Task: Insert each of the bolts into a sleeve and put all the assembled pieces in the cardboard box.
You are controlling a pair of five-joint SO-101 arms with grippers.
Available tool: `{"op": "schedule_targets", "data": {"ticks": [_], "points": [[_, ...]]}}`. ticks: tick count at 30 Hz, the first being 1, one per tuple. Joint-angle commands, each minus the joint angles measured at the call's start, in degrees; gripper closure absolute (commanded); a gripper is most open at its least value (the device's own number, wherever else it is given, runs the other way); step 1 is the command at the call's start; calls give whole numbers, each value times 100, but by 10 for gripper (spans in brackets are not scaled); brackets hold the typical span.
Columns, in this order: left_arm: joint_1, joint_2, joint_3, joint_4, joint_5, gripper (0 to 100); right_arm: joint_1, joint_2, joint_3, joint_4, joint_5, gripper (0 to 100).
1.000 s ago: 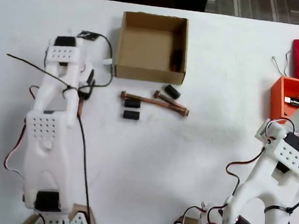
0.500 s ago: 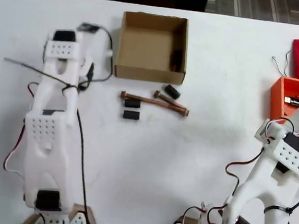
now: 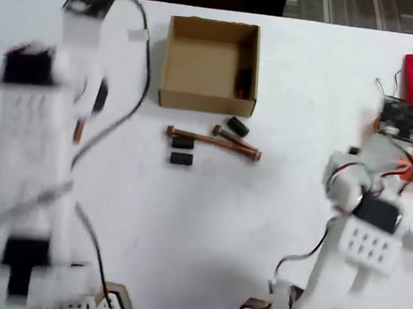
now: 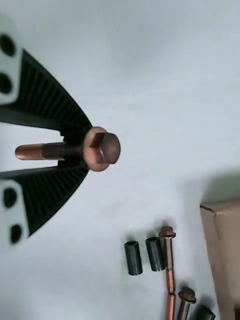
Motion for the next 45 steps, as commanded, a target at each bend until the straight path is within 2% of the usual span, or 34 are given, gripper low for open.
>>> {"op": "schedule_targets", "data": {"ticks": [1,5,8,11,14,16,20,23,26,30,34,37,40,45], "points": [[0,-2207,1262,-211,0,976,-1015,-1077,-88,330,158,978],[-26,-3024,2211,-835,9,976,-1851,-1631,-88,75,158,978],[-185,-3218,2703,-879,26,976,-2308,-1736,-88,-180,158,978],[-492,-3262,2932,-958,352,976,-2589,-1736,-88,-242,158,978],[-589,-3235,2976,-1433,747,976,-2835,-1736,-88,-259,158,978],[-589,-3262,2976,-1697,809,976,-2853,-1727,-88,-251,158,978],[-563,-3279,2967,-1732,862,974,-2598,-1771,-79,-198,202,977],[-607,-3279,2985,-1723,1407,973,-2378,-1780,-79,-101,202,975],[-563,-3279,3125,-1741,2242,974,-2273,-1780,-79,163,211,975],[-554,-3279,3213,-2013,3095,975,-2484,-1789,-88,224,158,977],[-545,-3437,3169,-2171,3138,975,-3073,-2132,-88,224,18,978],[-299,-4158,3222,-2127,3138,975,-3354,-2756,-70,224,-492,978],[167,-5152,3231,-2347,3174,975,-3442,-3187,290,180,-519,978],[932,-6268,4189,-3877,3226,975,-3451,-3319,1310,-453,-519,978]]}}
